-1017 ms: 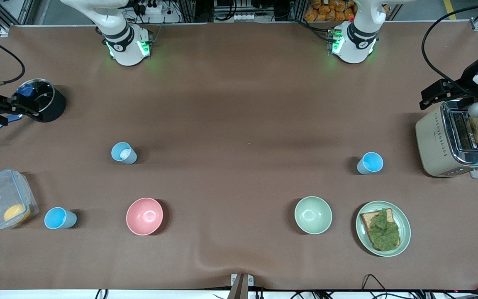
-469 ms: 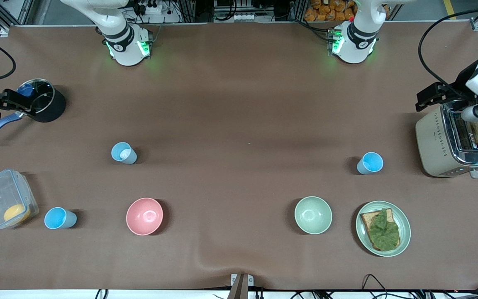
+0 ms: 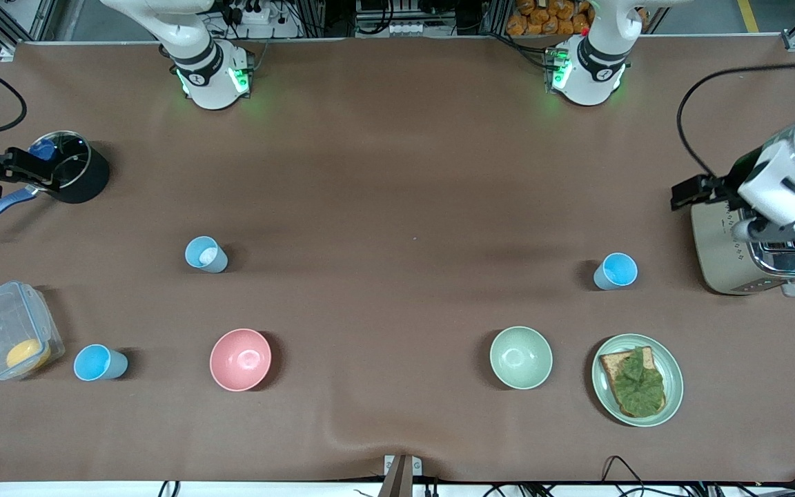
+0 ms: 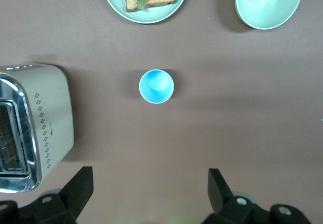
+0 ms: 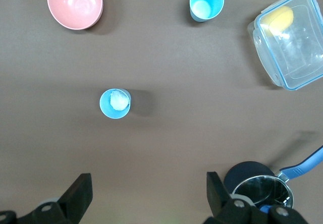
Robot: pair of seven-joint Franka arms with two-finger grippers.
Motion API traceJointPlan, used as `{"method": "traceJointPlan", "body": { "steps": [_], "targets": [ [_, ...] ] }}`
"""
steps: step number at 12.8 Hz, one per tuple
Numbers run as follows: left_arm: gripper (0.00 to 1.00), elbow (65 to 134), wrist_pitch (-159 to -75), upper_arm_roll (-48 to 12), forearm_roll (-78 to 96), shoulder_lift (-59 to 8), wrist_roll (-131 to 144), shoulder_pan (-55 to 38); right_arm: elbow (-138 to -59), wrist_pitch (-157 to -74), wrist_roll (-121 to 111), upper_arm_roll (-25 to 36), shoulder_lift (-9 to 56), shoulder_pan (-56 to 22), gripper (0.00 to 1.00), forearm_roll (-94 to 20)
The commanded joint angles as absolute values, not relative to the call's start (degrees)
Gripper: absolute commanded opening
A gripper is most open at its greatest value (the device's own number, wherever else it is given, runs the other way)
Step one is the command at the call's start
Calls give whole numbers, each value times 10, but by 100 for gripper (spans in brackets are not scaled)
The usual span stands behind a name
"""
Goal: Stack blue cups with both arms
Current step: 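Reach the left gripper down to the blue cup beside the toaster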
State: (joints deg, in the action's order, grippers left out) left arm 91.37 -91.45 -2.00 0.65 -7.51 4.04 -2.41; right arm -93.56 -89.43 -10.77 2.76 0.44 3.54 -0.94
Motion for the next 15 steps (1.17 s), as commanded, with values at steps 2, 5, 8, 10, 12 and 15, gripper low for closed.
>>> {"method": "traceJointPlan", "body": {
  "steps": [2,5,8,10,12,15],
  "targets": [
    [100,987,-1013,-19,-14,-79,28,-26,-934,-889,-98,22,1,38,100,-9],
    [100,1031,-1075,-19,-27,-101,28,-25,-934,-894,-98,21,4,35,100,-9],
    [100,950,-1036,-18,-28,-183,29,-25,-934,-894,-99,19,4,35,100,-9],
    [100,907,-1009,-18,-37,-227,34,-32,-934,-892,-98,19,4,36,100,-9],
    [100,906,-1009,-18,-36,-243,34,-27,-934,-891,-98,19,4,33,100,-9],
    [100,911,-1017,-19,-29,-270,34,-21,-934,-891,-99,19,4,34,100,-9]
  ]
}}
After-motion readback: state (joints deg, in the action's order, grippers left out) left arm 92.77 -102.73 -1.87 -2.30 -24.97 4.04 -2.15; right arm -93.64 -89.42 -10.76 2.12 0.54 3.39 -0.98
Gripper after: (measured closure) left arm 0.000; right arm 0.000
